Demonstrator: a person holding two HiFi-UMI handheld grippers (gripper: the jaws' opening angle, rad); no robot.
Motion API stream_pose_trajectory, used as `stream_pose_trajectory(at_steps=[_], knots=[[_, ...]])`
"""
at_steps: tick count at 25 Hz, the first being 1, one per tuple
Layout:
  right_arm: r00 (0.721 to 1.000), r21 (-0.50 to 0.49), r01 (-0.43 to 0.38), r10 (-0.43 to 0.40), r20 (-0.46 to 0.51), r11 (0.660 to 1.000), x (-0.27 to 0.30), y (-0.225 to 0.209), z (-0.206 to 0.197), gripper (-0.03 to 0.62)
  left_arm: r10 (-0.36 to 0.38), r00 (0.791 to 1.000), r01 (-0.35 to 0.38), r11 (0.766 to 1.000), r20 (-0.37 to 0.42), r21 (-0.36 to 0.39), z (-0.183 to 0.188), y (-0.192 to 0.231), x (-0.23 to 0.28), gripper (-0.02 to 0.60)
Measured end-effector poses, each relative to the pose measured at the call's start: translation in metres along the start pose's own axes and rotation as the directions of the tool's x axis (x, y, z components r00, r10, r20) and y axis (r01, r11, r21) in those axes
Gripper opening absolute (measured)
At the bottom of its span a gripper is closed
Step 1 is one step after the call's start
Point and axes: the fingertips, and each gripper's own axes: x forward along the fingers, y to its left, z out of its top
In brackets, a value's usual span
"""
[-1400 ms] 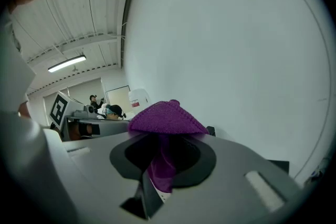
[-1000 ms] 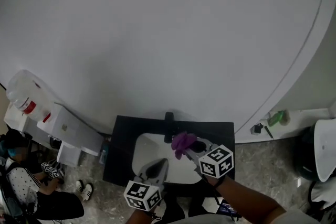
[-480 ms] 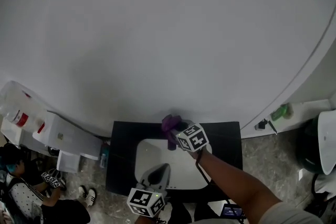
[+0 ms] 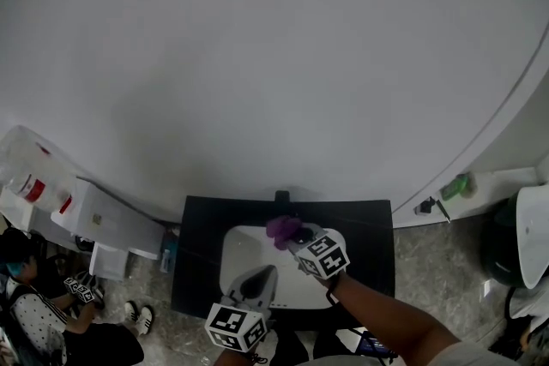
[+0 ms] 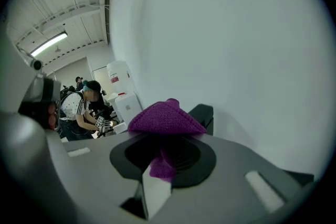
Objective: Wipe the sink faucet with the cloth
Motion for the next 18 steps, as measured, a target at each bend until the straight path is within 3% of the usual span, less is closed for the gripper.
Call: stream_pose_trajectory(at_steps=[5,8,12,15,18], knots=[[0.997,0.014,0.069,-0.069,0.023,0.998,0.035,-0.049,0.046,0.067,0.012,1.000,-0.012,1.000,0.002,-0.005,-0.001,0.002,0.000,0.005],[0.999,0.014,0.052,-0.052,0.008,0.999,0.035,-0.035,0.031,0.067,0.011,1.000,-0.011,1.000,0.002,-0.013,-0.001,0.001,-0.005,0.005],[0.999,-0.005,-0.012,0.012,-0.046,1.000,0.019,0.011,-0.024,0.067,0.024,1.000,-0.024,1.000,0.017,-0.012,0.008,0.006,-0.010,0.005],[0.998,0.000,0.023,-0.023,-0.050,1.000,0.017,0.012,-0.047,0.067,0.028,0.999,-0.028,1.000,0.020,-0.014,0.009,0.007,-0.014,0.005],[0.998,-0.018,0.059,-0.060,-0.030,0.998,0.036,-0.008,-0.036,0.067,0.026,1.000,-0.026,1.000,0.014,-0.013,0.007,0.006,-0.012,0.005]])
